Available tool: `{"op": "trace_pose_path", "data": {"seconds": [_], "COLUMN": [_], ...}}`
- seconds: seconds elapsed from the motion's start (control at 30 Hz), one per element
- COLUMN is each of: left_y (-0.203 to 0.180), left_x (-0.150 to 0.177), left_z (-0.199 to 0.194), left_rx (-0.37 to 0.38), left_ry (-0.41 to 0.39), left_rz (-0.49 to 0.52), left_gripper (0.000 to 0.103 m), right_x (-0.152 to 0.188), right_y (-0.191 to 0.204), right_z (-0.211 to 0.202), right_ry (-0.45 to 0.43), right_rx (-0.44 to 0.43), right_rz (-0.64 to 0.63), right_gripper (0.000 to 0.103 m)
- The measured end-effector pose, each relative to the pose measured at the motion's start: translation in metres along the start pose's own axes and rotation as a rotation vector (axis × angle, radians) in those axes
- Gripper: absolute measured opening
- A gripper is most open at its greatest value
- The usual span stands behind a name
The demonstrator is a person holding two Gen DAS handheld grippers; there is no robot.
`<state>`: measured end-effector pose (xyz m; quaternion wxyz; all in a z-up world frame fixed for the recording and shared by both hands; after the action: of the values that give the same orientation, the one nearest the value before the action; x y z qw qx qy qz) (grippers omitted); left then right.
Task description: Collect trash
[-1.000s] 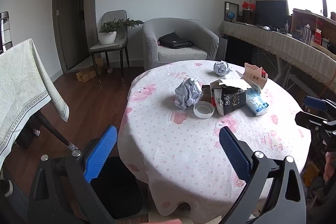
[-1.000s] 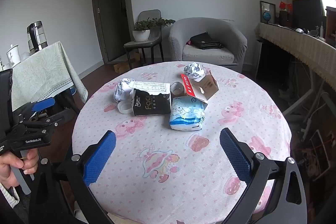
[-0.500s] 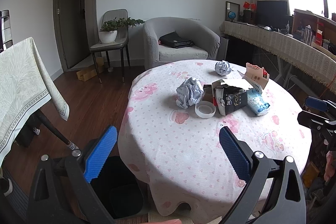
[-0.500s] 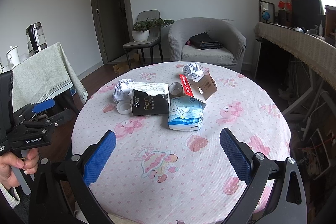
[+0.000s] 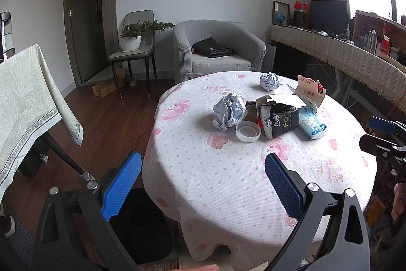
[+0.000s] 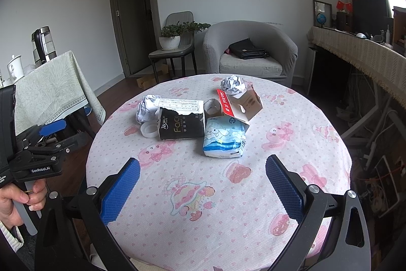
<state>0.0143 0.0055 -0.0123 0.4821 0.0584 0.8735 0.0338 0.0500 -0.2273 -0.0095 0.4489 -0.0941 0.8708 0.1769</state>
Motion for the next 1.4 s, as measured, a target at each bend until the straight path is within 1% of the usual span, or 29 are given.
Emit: {"op": "trace_pose_path", "data": {"seconds": [0.5, 0.77, 0.93, 1.03, 1.13, 1.2, 1.23, 1.33, 1.4], "left_y": [0.001, -0.001, -0.001, -0.001, 0.0, 0.001, 0.001, 0.001, -0.001], "left_x": [0.0, 0.002, 0.002, 0.0, -0.002, -0.004, -0.005, -0.008, -0.01], "left_z": [0.0, 0.005, 0.007, 0.007, 0.008, 0.009, 0.01, 0.011, 0.012], "left_rx": [-0.004, 0.04, 0.037, 0.05, 0.057, 0.062, 0.063, 0.074, 0.086], "left_ry": [-0.005, 0.015, 0.018, 0.012, 0.003, 0.0, -0.002, -0.007, -0.007], "left_rz": [0.001, 0.015, 0.025, 0.027, 0.018, 0.016, 0.015, 0.01, 0.011], "left_gripper": [0.099, 0.099, 0.098, 0.098, 0.095, 0.09, 0.088, 0.087, 0.083], "right_x": [0.001, 0.0, -0.001, -0.003, -0.005, -0.006, -0.007, -0.008, -0.009], "right_y": [-0.004, -0.003, -0.006, -0.008, -0.01, -0.01, -0.011, -0.015, -0.018], "right_z": [-0.003, 0.004, 0.007, 0.008, 0.009, 0.01, 0.011, 0.013, 0.015], "right_ry": [-0.001, 0.005, 0.02, 0.018, 0.02, 0.024, 0.026, 0.034, 0.038], "right_rx": [0.002, 0.013, 0.004, -0.002, -0.012, -0.019, -0.02, -0.02, -0.028], "right_rz": [0.003, 0.019, 0.047, 0.062, 0.069, 0.074, 0.077, 0.092, 0.114], "right_gripper": [0.1, 0.1, 0.1, 0.099, 0.097, 0.091, 0.09, 0.083, 0.076]}}
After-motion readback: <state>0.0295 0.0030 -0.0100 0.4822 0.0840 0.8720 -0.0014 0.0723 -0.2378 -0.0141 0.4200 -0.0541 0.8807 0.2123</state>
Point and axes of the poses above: each gripper's, at about its wrist camera, not at the fingertips, and z roughly the way its jaws point, y to its left, x to its underside, the point moved 1 cm from there along z, roughly the way its jaws point, and after that the axes turned 8 degrees about z, right-handed, at the moved point
